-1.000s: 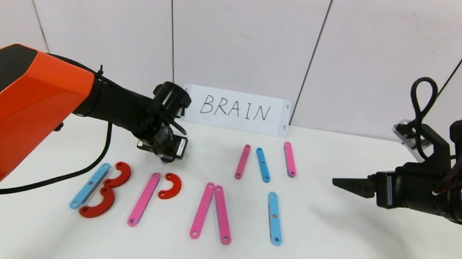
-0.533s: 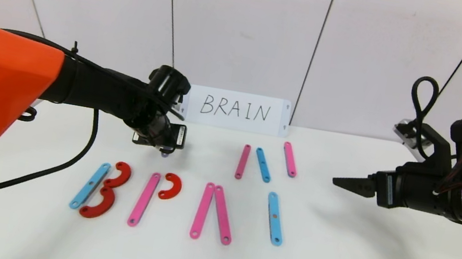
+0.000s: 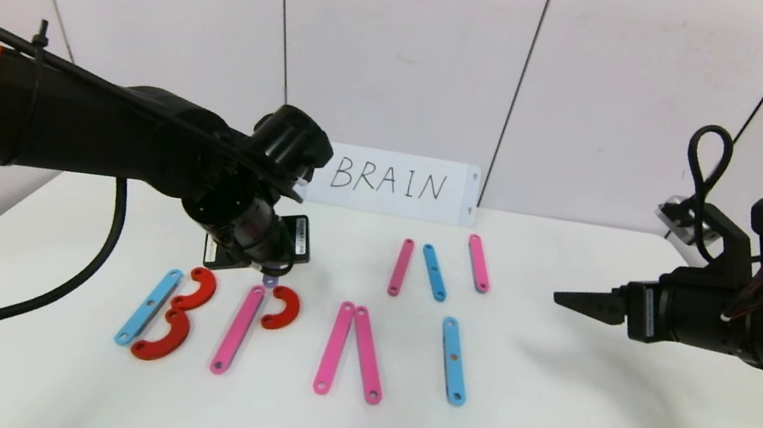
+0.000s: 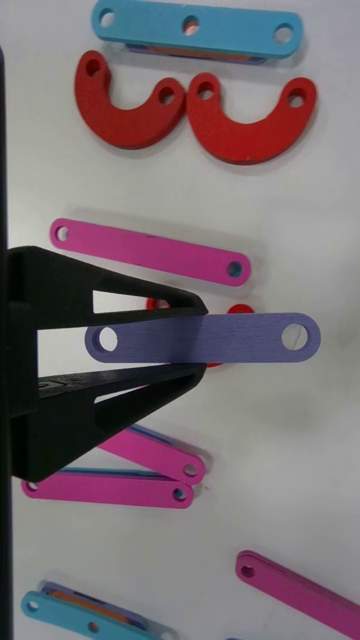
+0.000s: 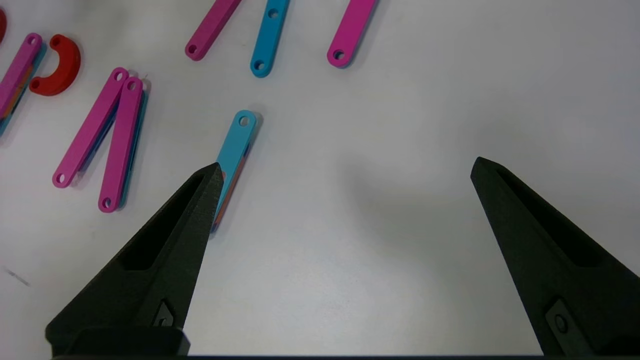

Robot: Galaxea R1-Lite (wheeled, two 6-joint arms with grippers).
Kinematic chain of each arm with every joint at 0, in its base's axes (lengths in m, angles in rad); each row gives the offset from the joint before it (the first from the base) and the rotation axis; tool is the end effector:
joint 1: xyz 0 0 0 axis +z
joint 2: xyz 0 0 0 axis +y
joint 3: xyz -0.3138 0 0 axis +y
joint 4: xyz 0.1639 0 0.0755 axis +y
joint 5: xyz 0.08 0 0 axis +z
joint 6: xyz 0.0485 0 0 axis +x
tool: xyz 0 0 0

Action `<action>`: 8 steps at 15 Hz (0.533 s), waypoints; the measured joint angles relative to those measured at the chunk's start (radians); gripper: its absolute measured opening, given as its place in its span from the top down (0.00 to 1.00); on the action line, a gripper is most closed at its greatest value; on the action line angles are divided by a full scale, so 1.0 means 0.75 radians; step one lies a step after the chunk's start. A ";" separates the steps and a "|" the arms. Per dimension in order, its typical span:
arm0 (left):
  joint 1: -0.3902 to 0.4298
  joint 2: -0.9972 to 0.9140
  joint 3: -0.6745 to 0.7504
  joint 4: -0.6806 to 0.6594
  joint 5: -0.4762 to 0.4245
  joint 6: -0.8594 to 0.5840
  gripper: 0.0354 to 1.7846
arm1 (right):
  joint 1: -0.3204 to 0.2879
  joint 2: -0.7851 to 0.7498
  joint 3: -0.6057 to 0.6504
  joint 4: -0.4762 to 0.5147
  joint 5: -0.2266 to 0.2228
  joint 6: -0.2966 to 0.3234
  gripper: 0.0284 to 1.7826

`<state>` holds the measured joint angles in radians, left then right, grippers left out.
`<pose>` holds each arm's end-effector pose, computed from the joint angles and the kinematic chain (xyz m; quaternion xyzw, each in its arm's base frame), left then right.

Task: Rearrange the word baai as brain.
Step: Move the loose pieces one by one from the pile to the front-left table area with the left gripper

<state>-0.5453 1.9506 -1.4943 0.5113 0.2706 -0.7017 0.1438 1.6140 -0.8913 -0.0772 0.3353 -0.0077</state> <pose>0.3219 -0.1801 0.1826 -0.1281 0.4426 0.0329 0.8869 0.2817 0.0569 0.1860 0.0268 0.3149 0.2262 0.9214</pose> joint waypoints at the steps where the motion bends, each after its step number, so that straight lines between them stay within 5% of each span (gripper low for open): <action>1: -0.025 -0.031 0.042 0.001 0.007 -0.041 0.86 | 0.000 0.002 0.000 0.000 0.000 0.001 0.03; 8: -0.179 -0.139 0.268 -0.021 0.075 -0.334 0.86 | -0.011 0.006 -0.001 0.000 -0.001 0.001 0.03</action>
<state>-0.6798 1.8464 -1.2930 0.4955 0.3266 -0.9523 0.1355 1.6183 -0.8919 -0.0772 0.3347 -0.0072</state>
